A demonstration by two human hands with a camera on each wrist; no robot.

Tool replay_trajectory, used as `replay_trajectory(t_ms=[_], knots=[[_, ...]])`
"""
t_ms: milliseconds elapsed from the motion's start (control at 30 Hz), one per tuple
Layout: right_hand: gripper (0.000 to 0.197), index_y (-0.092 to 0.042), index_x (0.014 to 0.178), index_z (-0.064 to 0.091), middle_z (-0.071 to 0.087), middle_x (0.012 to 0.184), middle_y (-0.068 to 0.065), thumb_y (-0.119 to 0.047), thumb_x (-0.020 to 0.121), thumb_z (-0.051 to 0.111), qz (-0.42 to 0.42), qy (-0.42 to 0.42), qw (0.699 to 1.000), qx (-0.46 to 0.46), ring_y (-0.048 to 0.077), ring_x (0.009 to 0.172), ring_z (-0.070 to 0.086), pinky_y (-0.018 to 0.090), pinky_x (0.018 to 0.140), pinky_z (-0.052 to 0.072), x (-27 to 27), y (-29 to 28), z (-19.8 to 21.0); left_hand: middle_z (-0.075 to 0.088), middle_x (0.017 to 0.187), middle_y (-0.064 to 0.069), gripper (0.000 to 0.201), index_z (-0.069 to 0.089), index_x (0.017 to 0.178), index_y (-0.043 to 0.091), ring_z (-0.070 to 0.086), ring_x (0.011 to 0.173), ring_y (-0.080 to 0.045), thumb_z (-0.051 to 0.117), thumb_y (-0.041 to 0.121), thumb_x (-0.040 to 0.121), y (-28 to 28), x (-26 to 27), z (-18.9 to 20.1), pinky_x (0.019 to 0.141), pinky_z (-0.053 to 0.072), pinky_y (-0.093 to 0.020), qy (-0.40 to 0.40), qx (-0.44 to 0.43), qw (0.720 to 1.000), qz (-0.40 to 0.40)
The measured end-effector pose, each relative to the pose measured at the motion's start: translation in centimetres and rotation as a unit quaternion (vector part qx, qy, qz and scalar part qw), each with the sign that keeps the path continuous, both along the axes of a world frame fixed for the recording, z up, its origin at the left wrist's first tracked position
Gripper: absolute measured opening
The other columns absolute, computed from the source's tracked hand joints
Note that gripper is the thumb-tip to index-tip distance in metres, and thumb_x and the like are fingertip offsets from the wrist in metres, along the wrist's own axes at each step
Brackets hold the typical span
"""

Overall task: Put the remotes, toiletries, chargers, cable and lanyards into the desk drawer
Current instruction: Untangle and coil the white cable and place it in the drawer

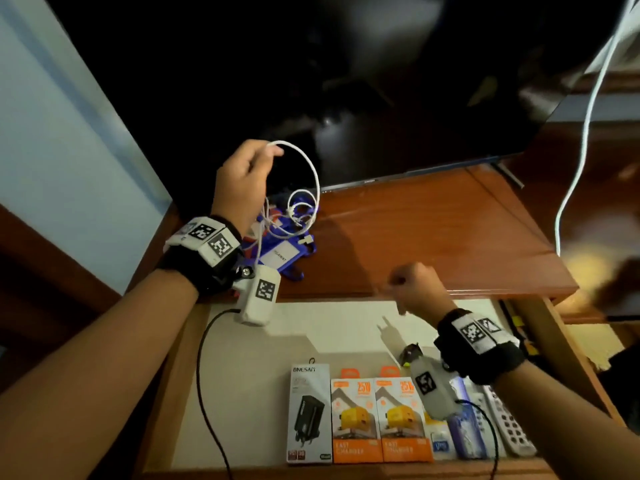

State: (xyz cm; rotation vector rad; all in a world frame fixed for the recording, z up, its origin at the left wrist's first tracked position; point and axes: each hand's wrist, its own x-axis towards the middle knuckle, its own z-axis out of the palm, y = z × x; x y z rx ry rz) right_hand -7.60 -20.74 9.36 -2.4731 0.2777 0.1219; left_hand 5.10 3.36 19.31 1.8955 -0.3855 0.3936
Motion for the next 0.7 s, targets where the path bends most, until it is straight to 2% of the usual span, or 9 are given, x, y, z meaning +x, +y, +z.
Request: replay_trajectory(t_ms=[100, 167, 233, 333, 400, 500, 567, 633, 700], knots=[[0.022, -0.016, 0.094, 0.060, 0.061, 0.066, 0.003, -0.027, 0.080, 0.073, -0.039, -0.149, 0.979, 0.134, 0.017, 0.056, 0.056, 0.030, 0.053, 0.048, 2.2, 3.8, 5.9, 0.056, 0.074, 0.021, 0.022, 0.066, 0.102, 0.020, 0.052, 0.070, 0.013, 0.044, 0.023, 0.099, 0.2, -0.6, 1.8, 0.066, 0.038, -0.004, -0.011, 0.001, 0.999, -0.045], [0.051, -0.028, 0.118, 0.047, 0.062, 0.069, 0.005, -0.021, 0.078, 0.076, -0.025, -0.191, 0.949, 0.250, 0.016, 0.052, 0.057, 0.028, 0.046, 0.049, 4.0, 6.3, 8.9, 0.060, 0.084, 0.020, 0.021, 0.066, 0.101, 0.021, 0.054, 0.078, 0.013, 0.046, 0.024, 0.098, 0.3, -0.8, 2.5, 0.071, 0.038, -0.004, -0.018, 0.014, 0.996, -0.082], [0.056, -0.028, 0.124, 0.043, 0.064, 0.071, 0.011, -0.015, 0.078, 0.073, 0.001, -0.176, 0.932, 0.316, 0.014, 0.045, 0.056, 0.022, 0.039, 0.043, 5.6, 8.6, 11.3, 0.062, 0.090, 0.019, 0.021, 0.067, 0.100, 0.020, 0.054, 0.080, 0.013, 0.046, 0.023, 0.098, 0.6, -1.0, 2.9, 0.072, 0.037, -0.004, -0.035, 0.042, 0.992, -0.111], [0.015, -0.004, 0.097, 0.064, 0.061, 0.066, 0.017, -0.018, 0.091, 0.061, 0.006, -0.110, 0.939, 0.327, 0.015, 0.039, 0.054, 0.021, 0.038, 0.039, 7.2, 10.6, 13.3, 0.061, 0.088, 0.019, 0.020, 0.066, 0.101, 0.017, 0.054, 0.080, 0.014, 0.047, 0.020, 0.098, 1.4, -0.9, 2.7, 0.073, 0.035, -0.002, -0.045, 0.060, 0.991, -0.112], [0.030, -0.004, 0.075, 0.066, 0.063, 0.061, 0.017, -0.025, 0.094, 0.056, -0.012, -0.106, 0.947, 0.302, 0.020, 0.043, 0.058, 0.024, 0.043, 0.044, 8.1, 10.6, 13.7, 0.056, 0.073, 0.019, 0.019, 0.066, 0.102, 0.018, 0.051, 0.067, 0.013, 0.047, 0.019, 0.098, 2.2, -0.3, 2.1, 0.065, 0.034, -0.002, -0.030, 0.072, 0.992, -0.100], [0.036, -0.007, 0.064, 0.060, 0.063, 0.051, 0.013, -0.028, 0.094, 0.056, -0.057, -0.147, 0.938, 0.309, 0.024, 0.041, 0.059, 0.029, 0.045, 0.047, 8.9, 9.8, 15.0, 0.049, 0.059, 0.011, 0.018, 0.064, 0.101, 0.020, 0.046, 0.050, 0.002, 0.048, 0.018, 0.097, 3.3, 0.8, 0.4, 0.051, 0.034, -0.008, 0.003, 0.150, 0.985, -0.091], [0.035, -0.008, 0.065, 0.057, 0.061, 0.053, 0.017, -0.027, 0.094, 0.054, -0.079, -0.173, 0.928, 0.321, 0.026, 0.040, 0.059, 0.026, 0.041, 0.045, 8.9, 9.2, 16.3, 0.058, 0.065, 0.004, 0.018, 0.063, 0.097, 0.021, 0.053, 0.054, -0.001, 0.047, 0.016, 0.097, 3.6, 1.5, -1.0, 0.053, 0.040, -0.010, 0.034, 0.190, 0.976, -0.098], [0.034, -0.010, 0.066, 0.055, 0.061, 0.057, 0.017, -0.028, 0.095, 0.052, -0.085, -0.184, 0.926, 0.319, 0.026, 0.041, 0.060, 0.022, 0.038, 0.042, 8.4, 8.2, 17.5, 0.064, 0.074, -0.012, 0.019, 0.060, 0.091, 0.027, 0.063, 0.065, -0.021, 0.045, 0.016, 0.097, 3.5, 2.1, -2.8, 0.062, 0.050, -0.028, 0.071, 0.202, 0.971, -0.109], [0.035, -0.010, 0.067, 0.055, 0.061, 0.057, 0.015, -0.031, 0.095, 0.051, -0.109, -0.203, 0.924, 0.306, 0.026, 0.040, 0.060, 0.024, 0.039, 0.042, 7.8, 6.9, 17.8, 0.063, 0.073, -0.007, 0.019, 0.059, 0.089, 0.030, 0.063, 0.073, -0.027, 0.046, 0.018, 0.097, 3.0, 2.7, -4.2, 0.070, 0.051, -0.040, 0.076, 0.242, 0.961, -0.109]])
